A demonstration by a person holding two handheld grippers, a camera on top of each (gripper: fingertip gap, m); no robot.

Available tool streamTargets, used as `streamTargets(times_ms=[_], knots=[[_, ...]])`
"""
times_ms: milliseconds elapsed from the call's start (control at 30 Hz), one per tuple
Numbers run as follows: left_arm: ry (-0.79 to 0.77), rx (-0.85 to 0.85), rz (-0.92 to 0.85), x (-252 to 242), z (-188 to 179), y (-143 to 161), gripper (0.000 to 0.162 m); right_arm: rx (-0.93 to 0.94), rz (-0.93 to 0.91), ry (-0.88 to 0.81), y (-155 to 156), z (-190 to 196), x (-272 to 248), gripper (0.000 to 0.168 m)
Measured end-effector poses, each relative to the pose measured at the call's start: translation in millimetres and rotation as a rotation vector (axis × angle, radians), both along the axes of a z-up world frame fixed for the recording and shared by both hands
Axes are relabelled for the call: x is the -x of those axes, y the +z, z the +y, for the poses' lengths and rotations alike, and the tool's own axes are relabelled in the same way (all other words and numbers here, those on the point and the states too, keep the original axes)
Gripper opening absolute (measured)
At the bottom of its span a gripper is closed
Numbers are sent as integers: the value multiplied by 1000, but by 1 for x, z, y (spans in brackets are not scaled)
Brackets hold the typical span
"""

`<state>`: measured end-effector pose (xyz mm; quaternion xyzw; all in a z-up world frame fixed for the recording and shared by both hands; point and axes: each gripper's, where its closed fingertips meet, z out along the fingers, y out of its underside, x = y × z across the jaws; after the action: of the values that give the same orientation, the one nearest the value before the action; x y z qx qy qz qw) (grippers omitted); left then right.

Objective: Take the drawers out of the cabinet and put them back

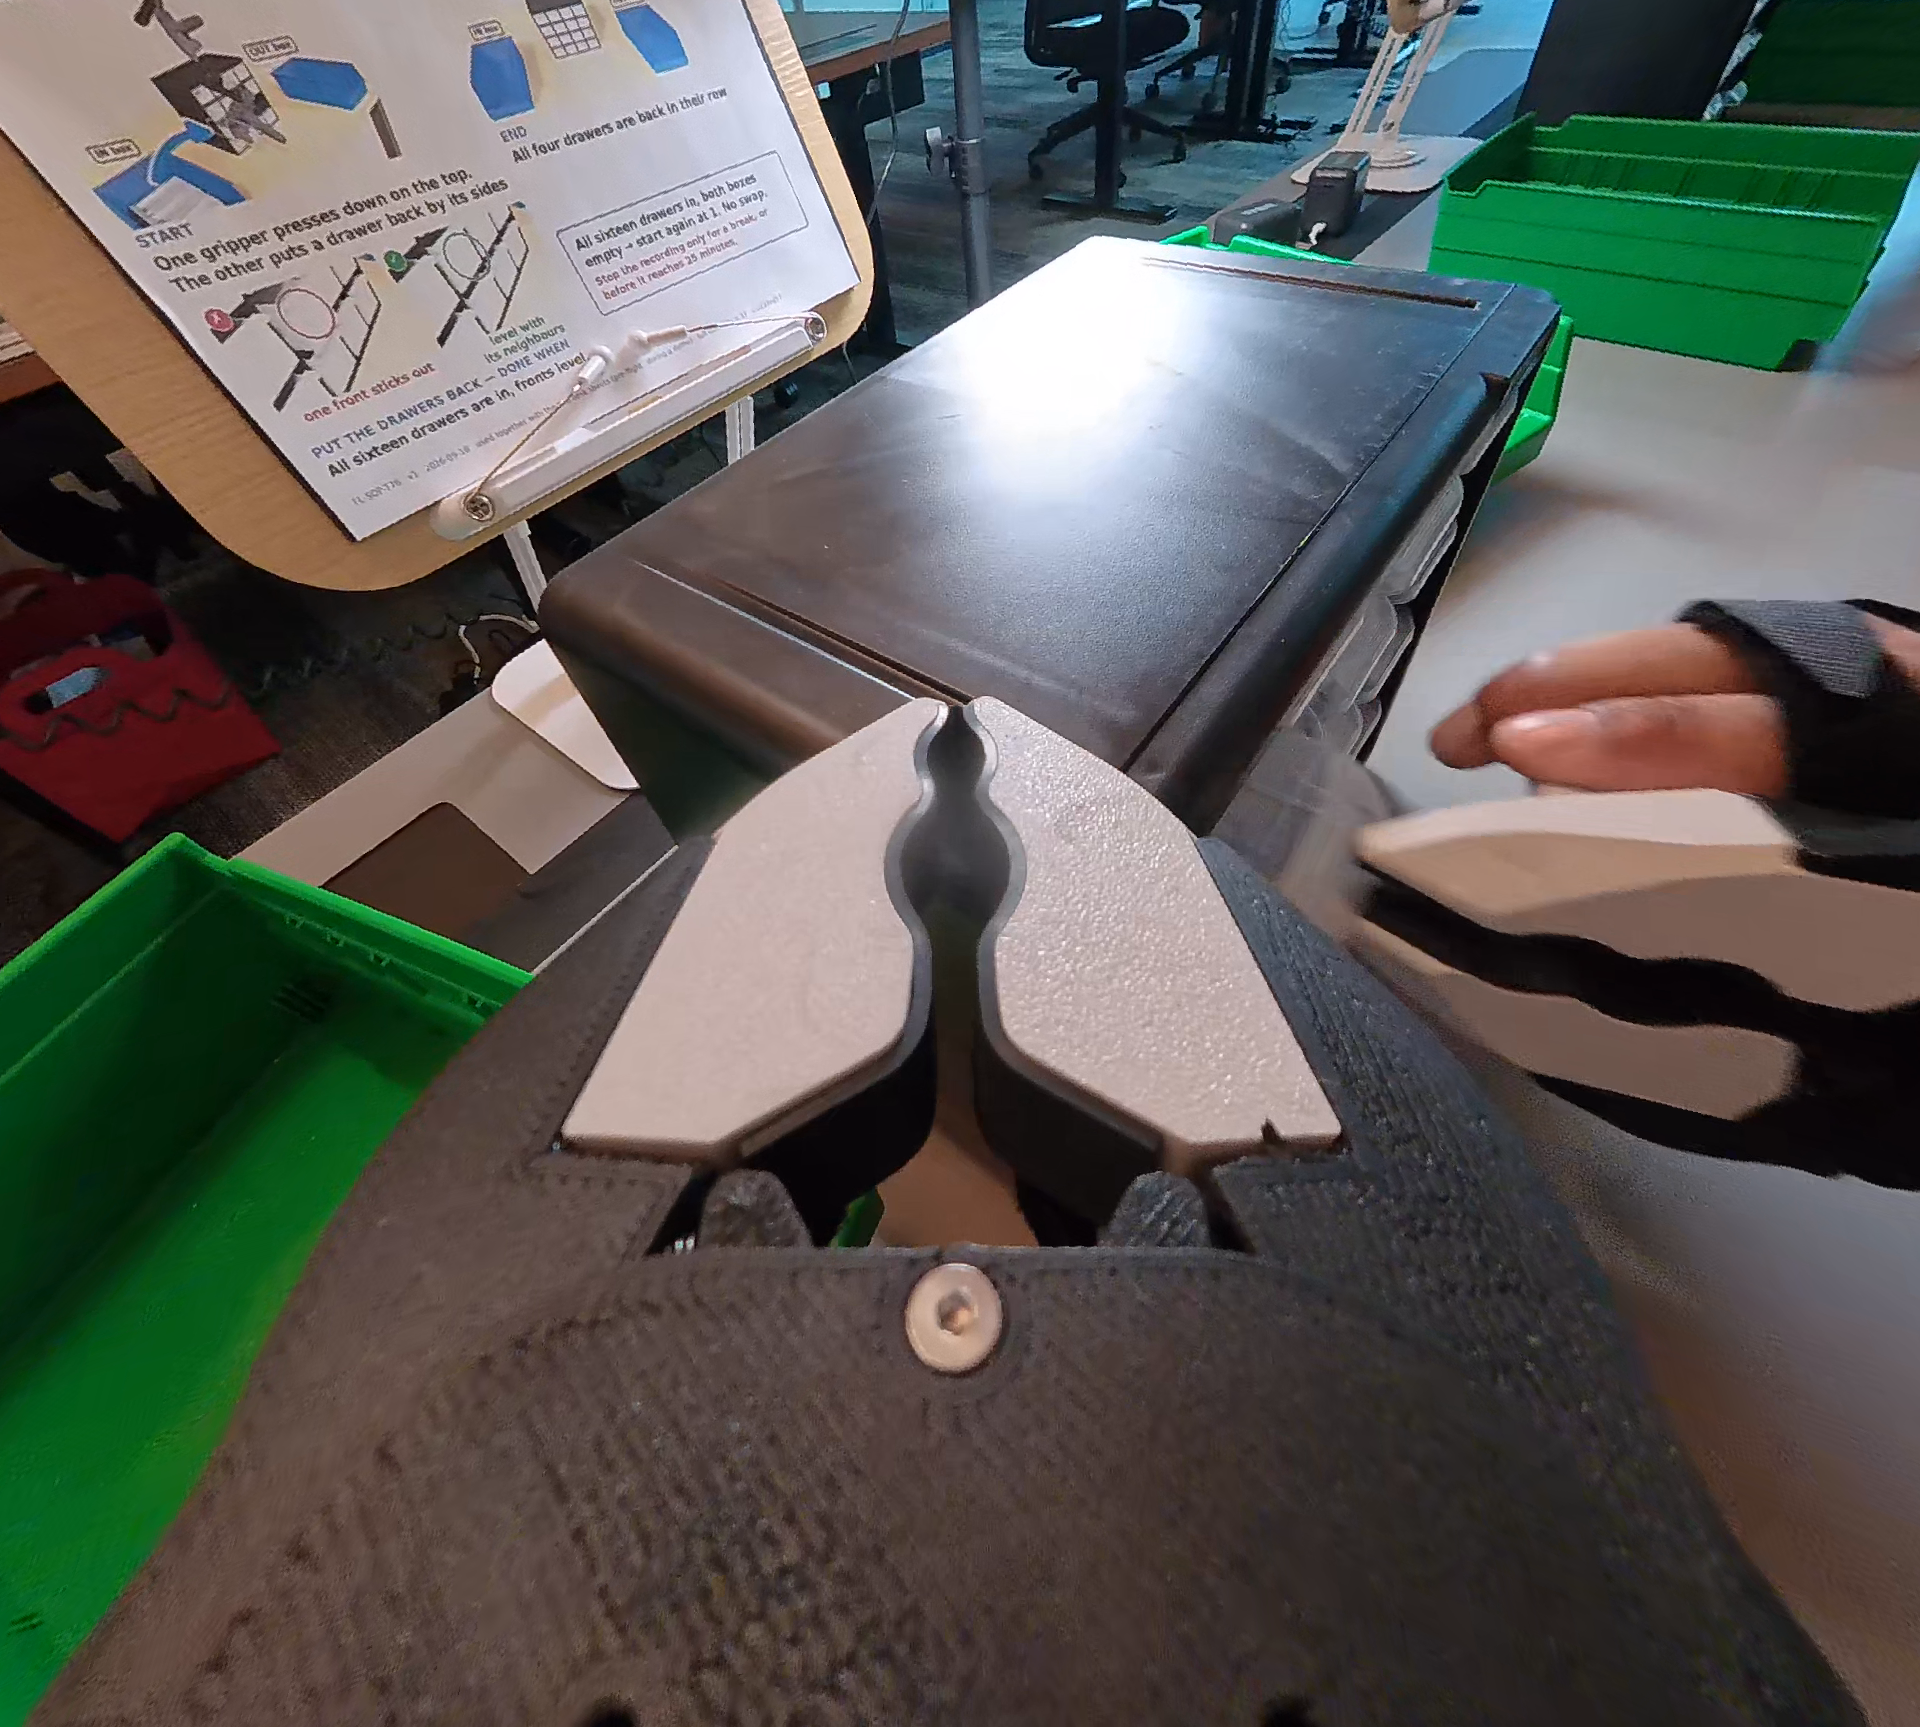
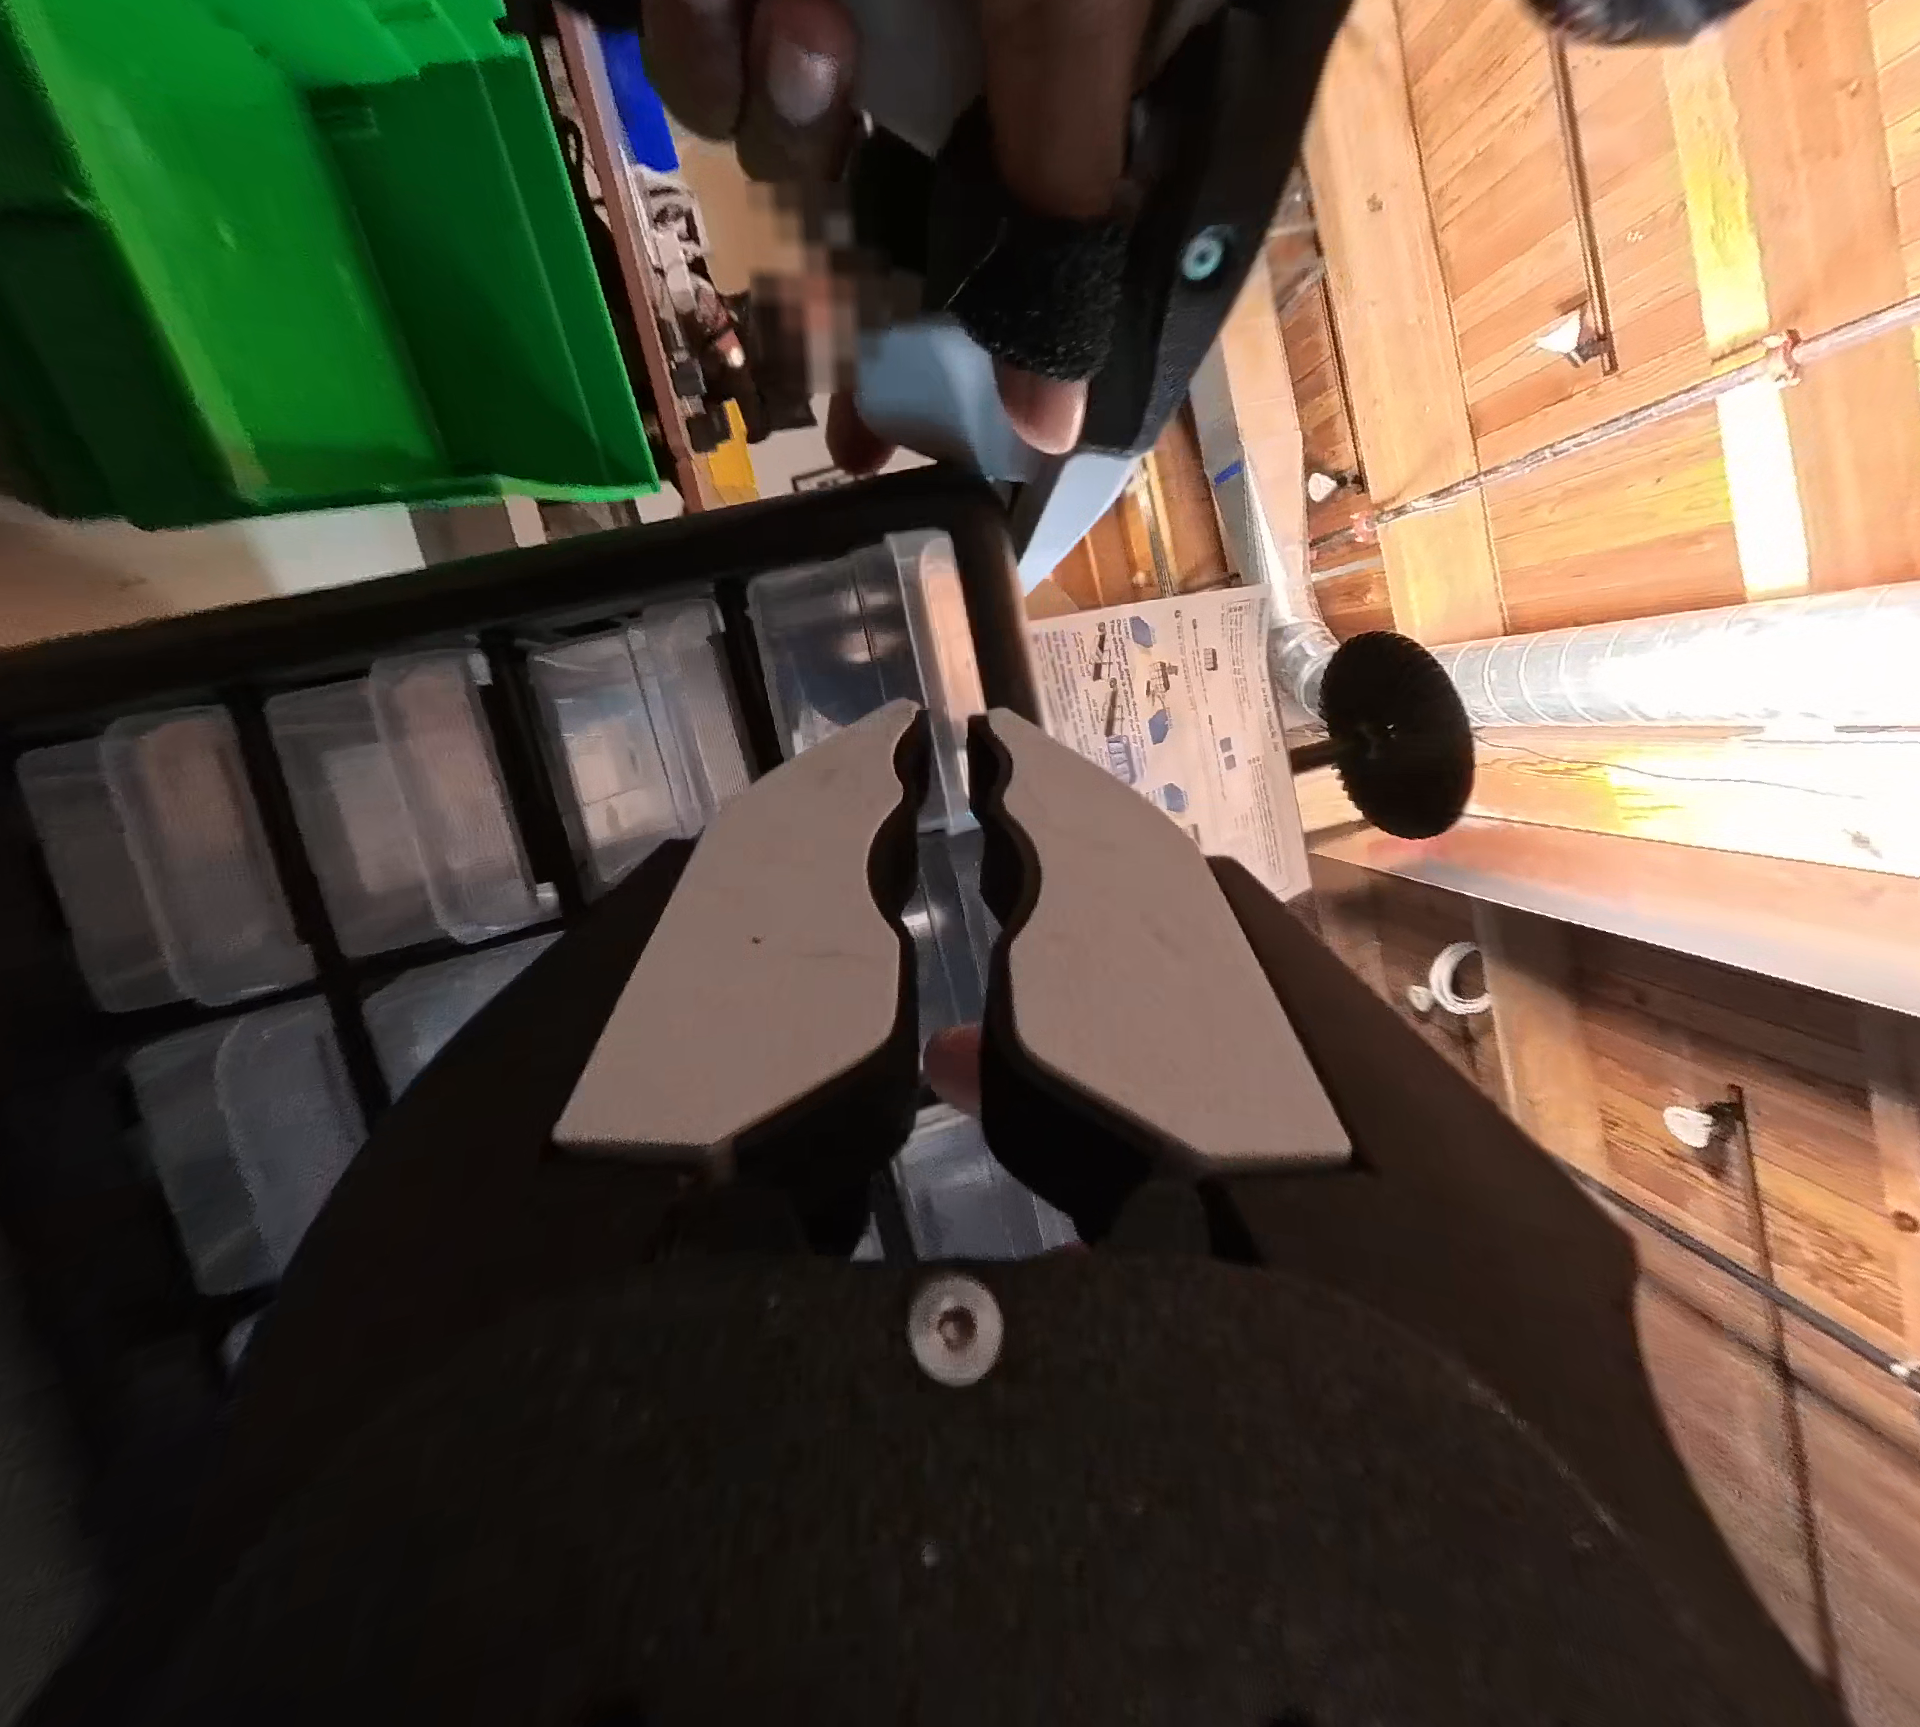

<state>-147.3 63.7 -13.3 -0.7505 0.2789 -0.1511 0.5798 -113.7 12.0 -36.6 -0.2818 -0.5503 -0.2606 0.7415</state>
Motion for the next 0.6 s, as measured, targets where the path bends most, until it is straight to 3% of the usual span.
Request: streamTargets(times_ms=[33,267,600], knots=[[-1,-1,0,0,0,0,0,13,10,24,0,-10,-3,7],[5,-4,6,0,0,0,1,48,-4,123,-3,-64,-19,12],[11,-9,17,0,0,0,1,50,-38,104,-7,-59,-12,40]])
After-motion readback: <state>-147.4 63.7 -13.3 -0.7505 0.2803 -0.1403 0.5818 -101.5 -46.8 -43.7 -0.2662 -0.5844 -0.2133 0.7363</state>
